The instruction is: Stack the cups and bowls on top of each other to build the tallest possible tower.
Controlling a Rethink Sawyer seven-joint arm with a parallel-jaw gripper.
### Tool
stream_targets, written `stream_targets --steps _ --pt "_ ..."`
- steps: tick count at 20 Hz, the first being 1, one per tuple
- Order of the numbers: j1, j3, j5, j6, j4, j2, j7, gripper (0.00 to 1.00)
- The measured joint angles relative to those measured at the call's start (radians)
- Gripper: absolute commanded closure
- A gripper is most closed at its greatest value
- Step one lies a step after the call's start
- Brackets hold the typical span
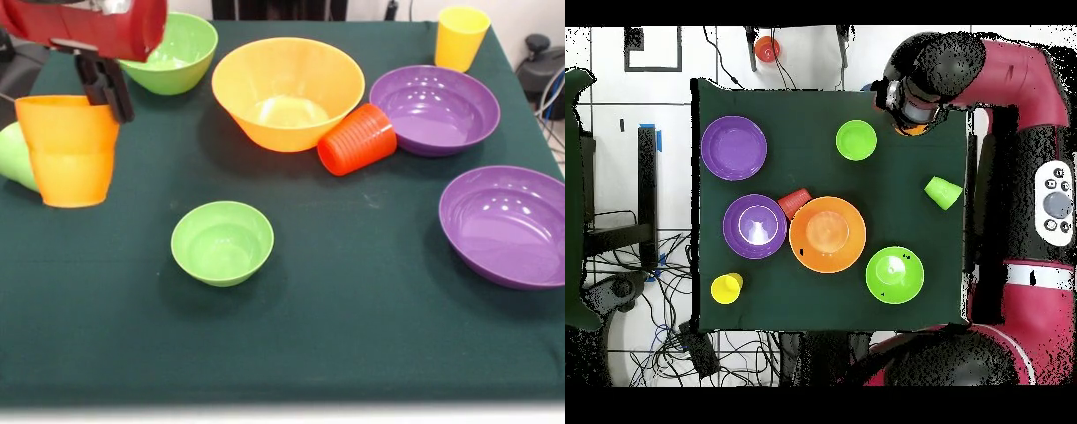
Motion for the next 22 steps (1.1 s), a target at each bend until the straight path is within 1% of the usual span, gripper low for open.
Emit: stream_targets --steps 11,18,22 --pt "0.008 -0.025 -0.005 0.000 -0.013 0.045 -0.007 1.00" --pt "0.029 -0.040 -0.010 -0.003 -0.013 0.062 -0.007 1.00" --pt "0.054 -0.054 -0.013 -0.022 -0.013 0.068 -0.007 1.00"
